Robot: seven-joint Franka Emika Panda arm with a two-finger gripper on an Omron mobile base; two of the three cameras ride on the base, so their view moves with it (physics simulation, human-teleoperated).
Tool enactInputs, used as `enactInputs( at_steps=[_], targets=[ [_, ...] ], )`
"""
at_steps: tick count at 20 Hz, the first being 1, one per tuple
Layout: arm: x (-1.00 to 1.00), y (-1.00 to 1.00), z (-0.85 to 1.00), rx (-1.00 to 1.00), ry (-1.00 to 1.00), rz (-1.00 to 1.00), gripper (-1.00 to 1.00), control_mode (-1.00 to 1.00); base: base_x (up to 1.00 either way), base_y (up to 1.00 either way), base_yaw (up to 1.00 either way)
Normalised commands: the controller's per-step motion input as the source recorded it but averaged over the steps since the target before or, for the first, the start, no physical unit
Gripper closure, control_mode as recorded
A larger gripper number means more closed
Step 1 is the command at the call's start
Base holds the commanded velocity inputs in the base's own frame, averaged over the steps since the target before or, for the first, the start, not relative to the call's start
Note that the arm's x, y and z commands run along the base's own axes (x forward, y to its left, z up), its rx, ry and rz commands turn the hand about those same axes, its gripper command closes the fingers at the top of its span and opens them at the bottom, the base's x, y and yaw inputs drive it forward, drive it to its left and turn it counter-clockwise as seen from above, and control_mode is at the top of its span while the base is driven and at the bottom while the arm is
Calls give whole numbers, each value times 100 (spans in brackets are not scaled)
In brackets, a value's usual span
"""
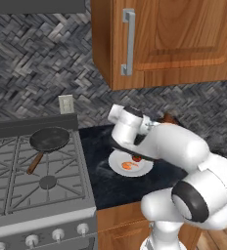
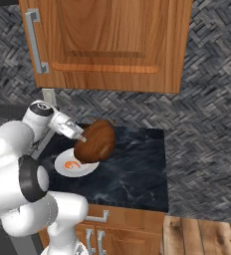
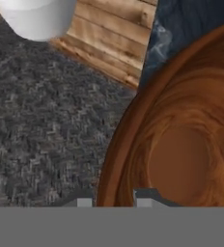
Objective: Place the shrimp on the plate and place the bell pepper on the same plate.
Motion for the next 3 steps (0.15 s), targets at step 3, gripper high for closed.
enactInputs(
  at_steps=[3],
  targets=[
    [-19, -49, 17, 24, -9, 9, 100, -100, 0, 0, 0]
  ],
)
